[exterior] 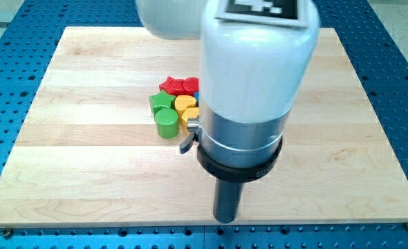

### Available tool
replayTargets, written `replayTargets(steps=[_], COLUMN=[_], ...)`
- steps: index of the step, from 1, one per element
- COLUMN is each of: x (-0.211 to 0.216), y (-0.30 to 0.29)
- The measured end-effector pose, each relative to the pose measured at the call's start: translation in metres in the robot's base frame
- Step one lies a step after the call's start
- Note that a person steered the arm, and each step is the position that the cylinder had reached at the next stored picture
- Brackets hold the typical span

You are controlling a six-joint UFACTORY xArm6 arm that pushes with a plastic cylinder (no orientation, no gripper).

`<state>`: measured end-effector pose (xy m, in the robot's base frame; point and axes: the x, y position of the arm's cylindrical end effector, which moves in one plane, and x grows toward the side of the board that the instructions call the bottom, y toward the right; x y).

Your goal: Keep arm in between red circle and triangle

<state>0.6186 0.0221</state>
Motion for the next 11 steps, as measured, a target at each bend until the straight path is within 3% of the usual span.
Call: replayTargets(steps=[1,2,4,6,8,9,10,11], x=[-0.035,-0.021,-0.113,-0.108,-0.137,-0.188,-0.207,-0.197], y=[-0.045,-0.08,-0.066,-0.044,-0.092,-0.052,0.005,-0.006])
